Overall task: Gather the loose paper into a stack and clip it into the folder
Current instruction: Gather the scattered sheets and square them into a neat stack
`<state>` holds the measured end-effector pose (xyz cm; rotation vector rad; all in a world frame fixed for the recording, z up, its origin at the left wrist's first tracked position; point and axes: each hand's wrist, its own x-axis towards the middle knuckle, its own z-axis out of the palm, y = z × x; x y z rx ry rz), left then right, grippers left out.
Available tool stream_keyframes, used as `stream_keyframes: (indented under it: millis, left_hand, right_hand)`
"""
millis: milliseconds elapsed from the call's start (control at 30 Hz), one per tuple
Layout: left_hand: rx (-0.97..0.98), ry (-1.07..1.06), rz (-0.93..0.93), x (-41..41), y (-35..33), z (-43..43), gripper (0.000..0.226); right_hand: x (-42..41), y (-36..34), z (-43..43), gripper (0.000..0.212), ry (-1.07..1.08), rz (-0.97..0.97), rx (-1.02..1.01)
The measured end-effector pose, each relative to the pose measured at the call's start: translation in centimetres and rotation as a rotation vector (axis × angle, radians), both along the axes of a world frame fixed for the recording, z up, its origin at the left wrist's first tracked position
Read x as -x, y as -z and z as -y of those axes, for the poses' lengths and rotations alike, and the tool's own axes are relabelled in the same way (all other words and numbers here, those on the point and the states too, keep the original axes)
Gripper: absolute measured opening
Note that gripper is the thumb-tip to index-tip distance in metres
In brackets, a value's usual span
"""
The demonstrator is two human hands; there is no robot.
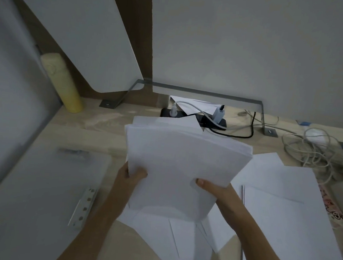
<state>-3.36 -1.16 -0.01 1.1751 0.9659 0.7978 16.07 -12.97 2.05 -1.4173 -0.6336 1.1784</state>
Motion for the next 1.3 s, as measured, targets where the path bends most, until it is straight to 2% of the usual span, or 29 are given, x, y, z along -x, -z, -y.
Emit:
stream_keyframes:
  millis: [67, 133, 267, 400, 467, 567, 733, 833, 1033, 1100, 1133, 1233, 1300]
  left_hand:
    - [-0.026, -0.009, 0.042, 0.1, -0.3, -0.1, 0.03]
    - [-0.067, -0.027, 0.044, 0.1, -0.4, -0.1, 0.024]
    - [-0.023, -0.01, -0.012, -1.1, 0.2, 1.1, 0.016]
    - [-0.017, -0.055, -0.059, -2.5, 0.0, 2.3, 0.011]
    - [-0.022, -0.073, -0.077, -3.4, -0.6, 3.1, 0.016]
    - [0.011, -0.033, -0.124, -5.3, -1.2, 4.7, 0.003]
    - [-0.028, 0.13, -0.282, -10.7, 0.7, 9.3, 0.019]
    - [0.024, 0.256, -0.367, -14.4, 2.8, 12.8, 0.025]
    - [-0.007, 0.448, -0.5, -19.8, 6.6, 17.9, 0.034]
    - [-0.038, 0.431, -0.555, -20.9, 7.6, 19.3, 0.034]
    - [-0.044, 0.404, -0.589, -21.2, 8.1, 19.8, 0.033]
    - [-0.007, 0.313, -0.651, -21.8, 9.2, 21.1, 0.013]
    - [-0.007, 0.328, -0.683, -21.8, 9.3, 21.6, 0.023]
  right_hand:
    - [-0.3, -0.5, 0.1, 0.04, -0.008, -0.002, -0.046]
    - [-0.8, -0.8, 0.4, 0.037, -0.018, -0.028, -0.053]
    - [-0.9, 1.0, 1.3, 0.049, 0.004, 0.002, 0.076]
    - [-1.3, 1.4, 1.9, 0.025, 0.125, -0.022, 0.123]
    - [-2.2, 0.8, 2.7, 0.022, 0.192, -0.019, 0.137]
    - [-4.2, 0.6, 4.7, 0.028, 0.286, 0.078, 0.167]
    - [-9.6, 3.1, 11.2, 0.029, 0.398, 0.206, 0.274]
    - [-13.0, 5.7, 16.2, 0.056, 0.434, 0.224, 0.422]
    - [-18.0, 9.3, 22.7, 0.01, 0.462, 0.289, 0.624]
    - [-18.8, 10.1, 23.6, 0.033, 0.482, 0.333, 0.636]
    - [-19.0, 10.6, 23.8, 0.038, 0.491, 0.359, 0.646]
    - [-19.1, 11.5, 24.2, 0.039, 0.504, 0.443, 0.716]
    - [-19.1, 12.1, 24.3, 0.037, 0.518, 0.451, 0.738]
